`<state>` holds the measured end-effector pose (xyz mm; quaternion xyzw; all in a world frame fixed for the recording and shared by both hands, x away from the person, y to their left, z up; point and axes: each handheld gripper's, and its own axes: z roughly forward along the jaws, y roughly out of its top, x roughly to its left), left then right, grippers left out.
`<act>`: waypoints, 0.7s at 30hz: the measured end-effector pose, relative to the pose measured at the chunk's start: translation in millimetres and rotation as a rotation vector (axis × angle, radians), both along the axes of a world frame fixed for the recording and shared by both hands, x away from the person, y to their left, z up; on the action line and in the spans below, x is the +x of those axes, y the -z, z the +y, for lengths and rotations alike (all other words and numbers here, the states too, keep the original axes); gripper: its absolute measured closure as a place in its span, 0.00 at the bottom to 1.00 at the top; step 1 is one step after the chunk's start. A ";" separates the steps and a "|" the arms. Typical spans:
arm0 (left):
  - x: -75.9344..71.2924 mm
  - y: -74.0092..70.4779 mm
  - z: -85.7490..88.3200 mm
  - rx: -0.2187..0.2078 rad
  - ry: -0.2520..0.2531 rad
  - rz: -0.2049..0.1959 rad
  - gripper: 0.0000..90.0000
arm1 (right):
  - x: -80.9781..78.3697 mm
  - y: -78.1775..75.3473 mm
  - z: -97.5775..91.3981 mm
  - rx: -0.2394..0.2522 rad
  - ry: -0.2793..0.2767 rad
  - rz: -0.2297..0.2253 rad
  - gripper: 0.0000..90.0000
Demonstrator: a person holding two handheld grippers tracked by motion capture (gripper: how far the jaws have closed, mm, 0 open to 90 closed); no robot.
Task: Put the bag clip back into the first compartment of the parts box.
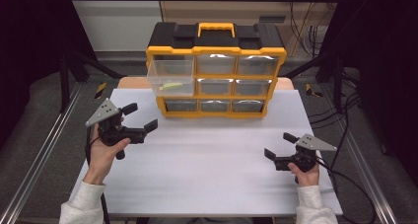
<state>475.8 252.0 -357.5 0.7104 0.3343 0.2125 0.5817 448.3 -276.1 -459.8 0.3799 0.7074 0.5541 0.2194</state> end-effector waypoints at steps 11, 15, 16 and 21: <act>-3.8 51.7 15.9 -0.003 -0.024 0.054 0.00 | -0.2 0.1 0.2 0.001 0.000 0.001 0.00; -3.3 61.4 21.4 0.019 -0.036 0.065 0.00 | -0.2 0.0 0.1 0.001 -0.001 0.000 0.00; -3.4 63.7 22.8 0.016 -0.036 0.071 0.00 | -0.3 0.0 0.2 0.003 0.000 0.002 0.00; -4.8 74.5 29.4 0.013 -0.046 0.090 0.00 | 0.3 0.8 1.0 -0.004 0.000 0.006 0.00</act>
